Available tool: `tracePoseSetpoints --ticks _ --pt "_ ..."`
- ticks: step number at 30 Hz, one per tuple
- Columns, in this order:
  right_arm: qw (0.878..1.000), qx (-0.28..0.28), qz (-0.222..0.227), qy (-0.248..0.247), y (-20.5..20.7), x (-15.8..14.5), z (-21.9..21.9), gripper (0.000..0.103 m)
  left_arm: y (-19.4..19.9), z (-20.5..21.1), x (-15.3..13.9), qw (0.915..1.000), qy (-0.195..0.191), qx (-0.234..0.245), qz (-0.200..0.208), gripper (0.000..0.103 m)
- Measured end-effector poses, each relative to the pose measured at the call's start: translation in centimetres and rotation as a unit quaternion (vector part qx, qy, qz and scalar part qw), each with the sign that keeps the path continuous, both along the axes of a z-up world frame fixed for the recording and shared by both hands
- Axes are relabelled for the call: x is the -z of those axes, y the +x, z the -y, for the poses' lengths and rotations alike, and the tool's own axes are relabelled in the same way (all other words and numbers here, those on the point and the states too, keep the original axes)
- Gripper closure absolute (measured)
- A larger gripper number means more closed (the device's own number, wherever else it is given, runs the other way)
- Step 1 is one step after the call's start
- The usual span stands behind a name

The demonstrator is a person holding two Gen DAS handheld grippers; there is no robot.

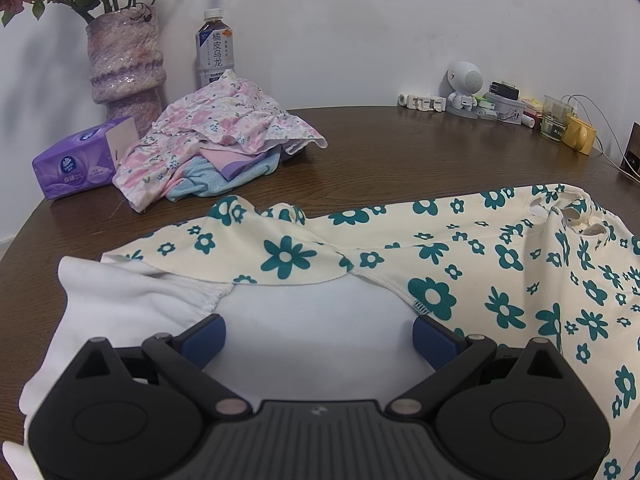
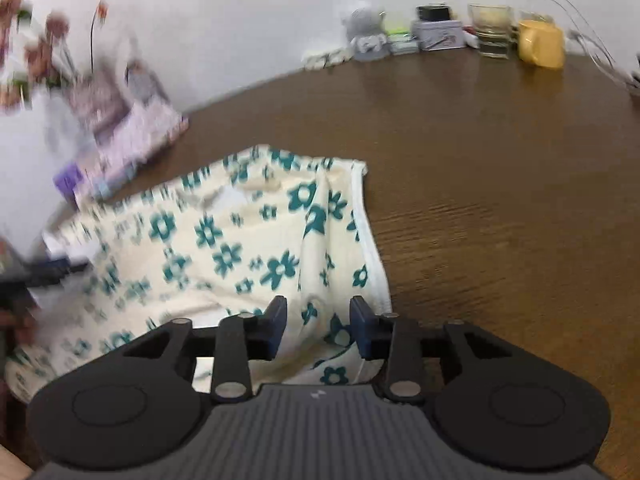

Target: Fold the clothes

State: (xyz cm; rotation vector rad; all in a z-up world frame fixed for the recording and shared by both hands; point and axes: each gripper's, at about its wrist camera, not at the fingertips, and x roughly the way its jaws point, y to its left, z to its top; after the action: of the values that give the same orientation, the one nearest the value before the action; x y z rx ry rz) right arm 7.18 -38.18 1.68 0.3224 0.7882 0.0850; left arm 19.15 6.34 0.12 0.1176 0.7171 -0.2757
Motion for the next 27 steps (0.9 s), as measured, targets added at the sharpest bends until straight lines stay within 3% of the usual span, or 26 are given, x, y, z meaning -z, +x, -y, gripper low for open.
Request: tracePoseSetpoints --ticks 5,9,11,13,16,20,22,25,26,27 --pt "1.000 0.001 0.014 -0.011 -1.5 -1.1 -0.1 0.072 0.0 0.0 0.0 1.0000 0.000 0.000 0.000 0.002" --pt "0.998 -0.020 -0.021 -0.049 -0.5 -0.3 -2.0 0.076 0.0 0.0 0.0 1.0000 0.000 -0.001 0.000 0.002" --pt "0.998 -0.021 -0.025 -0.055 -0.3 0.3 -2.2 0.082 0.0 0.0 0.0 1.0000 0.000 -0.001 0.001 0.002" --pt "0.998 -0.023 -0.020 -0.056 -0.5 0.3 -2.0 0.094 0.0 0.0 0.0 1.0000 0.000 -0.001 0.001 0.002" --pt "0.998 -0.026 -0.011 -0.056 -0.7 0.4 -1.6 0.097 0.0 0.0 0.0 1.0000 0.000 -0.001 0.001 0.002" --pt "0.999 -0.022 -0.004 -0.031 -0.8 -0.2 -1.2 0.092 0.0 0.0 0.0 1.0000 0.000 -0.001 0.001 0.002" --pt "0.999 -0.019 0.001 -0.046 -0.6 -0.4 -1.7 0.079 0.0 0.0 0.0 1.0000 0.000 -0.001 0.001 0.002" --pt "0.998 -0.015 -0.003 -0.054 0.3 0.1 -2.2 0.077 0.0 0.0 0.0 1.0000 0.000 -0.001 0.001 0.002" --pt "0.998 -0.016 -0.005 -0.057 0.5 0.3 -2.3 0.082 0.0 0.0 0.0 1.0000 0.000 -0.001 0.001 0.002" --pt "0.998 -0.020 0.000 -0.058 0.4 0.2 -2.4 0.100 0.0 0.0 0.0 1.0000 0.000 -0.001 0.001 0.002"
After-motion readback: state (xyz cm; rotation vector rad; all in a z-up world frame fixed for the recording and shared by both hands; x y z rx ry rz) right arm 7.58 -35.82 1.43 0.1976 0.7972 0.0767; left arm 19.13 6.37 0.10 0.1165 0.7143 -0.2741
